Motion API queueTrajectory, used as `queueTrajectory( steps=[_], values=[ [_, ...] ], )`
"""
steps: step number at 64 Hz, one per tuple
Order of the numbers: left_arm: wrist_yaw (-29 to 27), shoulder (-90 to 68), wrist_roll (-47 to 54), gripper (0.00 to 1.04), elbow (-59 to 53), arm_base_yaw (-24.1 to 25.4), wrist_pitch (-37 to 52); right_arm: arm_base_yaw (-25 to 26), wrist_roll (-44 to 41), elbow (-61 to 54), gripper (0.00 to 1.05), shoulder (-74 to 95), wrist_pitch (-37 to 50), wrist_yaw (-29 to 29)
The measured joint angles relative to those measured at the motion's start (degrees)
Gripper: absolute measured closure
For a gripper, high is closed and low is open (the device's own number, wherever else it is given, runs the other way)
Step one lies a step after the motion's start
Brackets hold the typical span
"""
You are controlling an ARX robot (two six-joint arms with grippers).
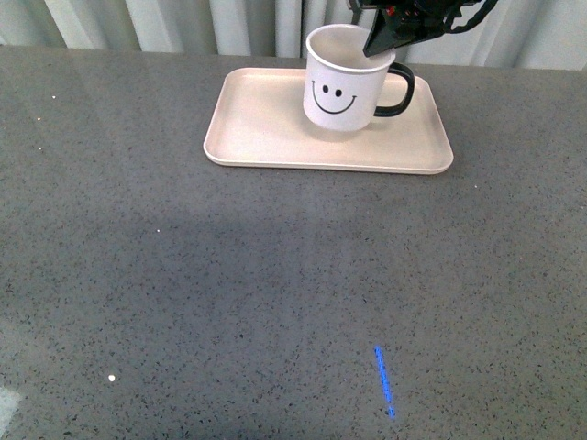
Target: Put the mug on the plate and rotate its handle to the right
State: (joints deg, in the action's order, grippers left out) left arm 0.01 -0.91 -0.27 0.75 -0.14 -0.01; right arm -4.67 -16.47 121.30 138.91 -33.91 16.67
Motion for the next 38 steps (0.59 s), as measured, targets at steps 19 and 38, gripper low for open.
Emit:
queueTrajectory(
  steps=[19,38],
  values=[
    [0.00,0.00,0.00,0.09,0.00,0.00,0.00,-0.15,-7.56,5.70,1.03,1.92,-4.37,2.89],
    [0.00,0.00,0.00,0.09,0.00,0.00,0.00,-0.28,-11.96,8.37,1.03,5.11,-6.62,4.42]
  ],
)
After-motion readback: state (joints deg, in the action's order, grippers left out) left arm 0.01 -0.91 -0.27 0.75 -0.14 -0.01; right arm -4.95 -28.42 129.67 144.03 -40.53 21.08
